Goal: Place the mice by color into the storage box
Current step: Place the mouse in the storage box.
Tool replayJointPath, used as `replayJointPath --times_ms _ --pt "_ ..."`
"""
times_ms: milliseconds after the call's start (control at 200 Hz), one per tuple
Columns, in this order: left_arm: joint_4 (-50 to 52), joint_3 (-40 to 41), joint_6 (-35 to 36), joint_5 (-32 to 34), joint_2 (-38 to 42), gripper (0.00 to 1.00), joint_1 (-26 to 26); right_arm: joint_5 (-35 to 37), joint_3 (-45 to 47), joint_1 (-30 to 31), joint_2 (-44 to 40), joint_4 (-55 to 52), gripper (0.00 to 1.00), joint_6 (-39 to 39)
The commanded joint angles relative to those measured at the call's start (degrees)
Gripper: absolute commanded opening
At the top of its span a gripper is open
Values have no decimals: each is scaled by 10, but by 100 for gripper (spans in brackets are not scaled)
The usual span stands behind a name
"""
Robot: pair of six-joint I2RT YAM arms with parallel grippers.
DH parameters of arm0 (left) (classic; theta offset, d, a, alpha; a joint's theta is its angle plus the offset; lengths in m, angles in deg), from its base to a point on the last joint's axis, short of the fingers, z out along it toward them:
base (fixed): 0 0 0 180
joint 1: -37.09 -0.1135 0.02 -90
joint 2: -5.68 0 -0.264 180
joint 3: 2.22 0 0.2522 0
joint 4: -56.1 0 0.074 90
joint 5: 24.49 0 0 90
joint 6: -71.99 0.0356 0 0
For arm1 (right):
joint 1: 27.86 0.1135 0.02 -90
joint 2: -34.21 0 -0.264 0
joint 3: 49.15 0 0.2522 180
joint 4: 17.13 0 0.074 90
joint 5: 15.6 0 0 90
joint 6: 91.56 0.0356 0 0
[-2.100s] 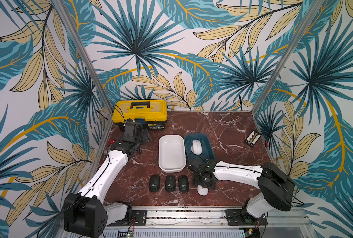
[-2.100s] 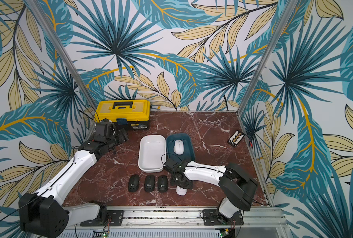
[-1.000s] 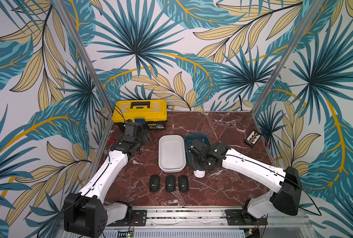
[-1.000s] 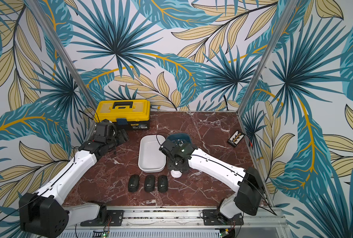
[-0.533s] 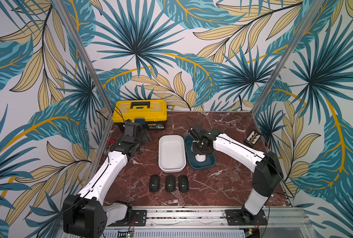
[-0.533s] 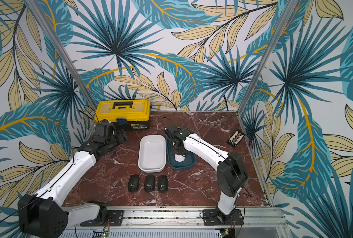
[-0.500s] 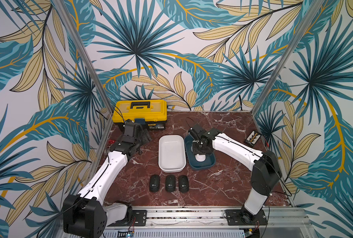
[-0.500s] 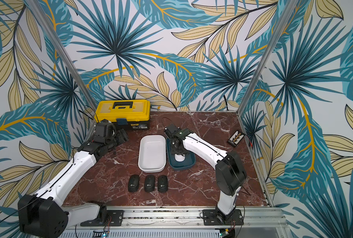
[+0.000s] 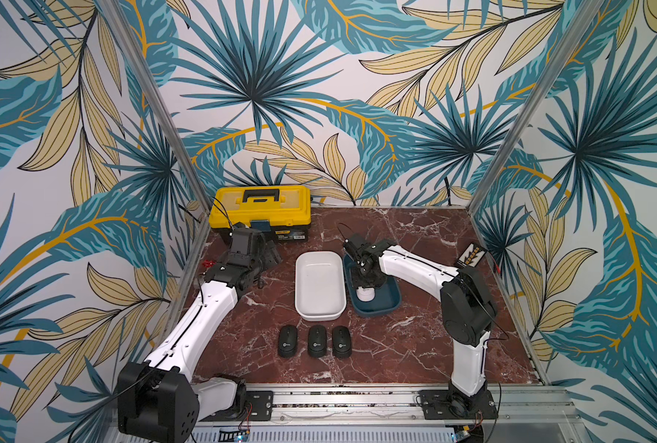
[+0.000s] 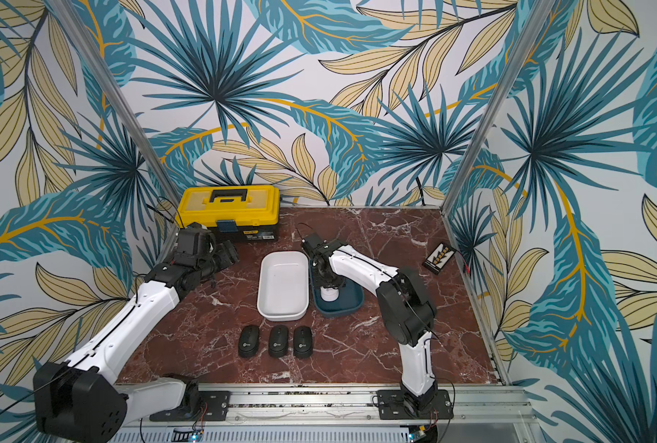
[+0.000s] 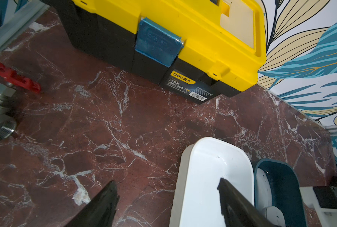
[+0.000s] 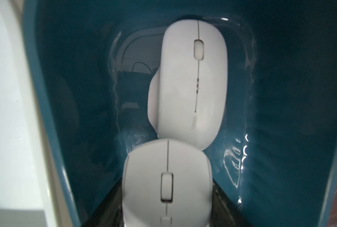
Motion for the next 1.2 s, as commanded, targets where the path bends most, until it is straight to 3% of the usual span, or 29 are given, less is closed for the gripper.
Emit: replayJointPath --times_ms 0,90,295,556,726,922,1192 --pt "9 -6 -7 -2 -2 83 2 1 -3 -1 17 7 46 10" --pt "10 -7 -8 -1 3 83 2 -1 -5 -1 25 5 49 13" --pt "14 -2 -9 0 17 83 2 -3 -10 -1 30 3 68 18" --pt "16 -4 -5 -4 23 83 2 20 -58 0 6 -38 72 22" --pt "15 -7 5 1 30 83 2 11 -31 11 -64 -45 77 55" --pt "7 -6 13 5 34 83 1 14 15 62 -128 -81 77 71" --pt "3 -3 13 14 33 83 0 3 78 184 -147 -113 77 122"
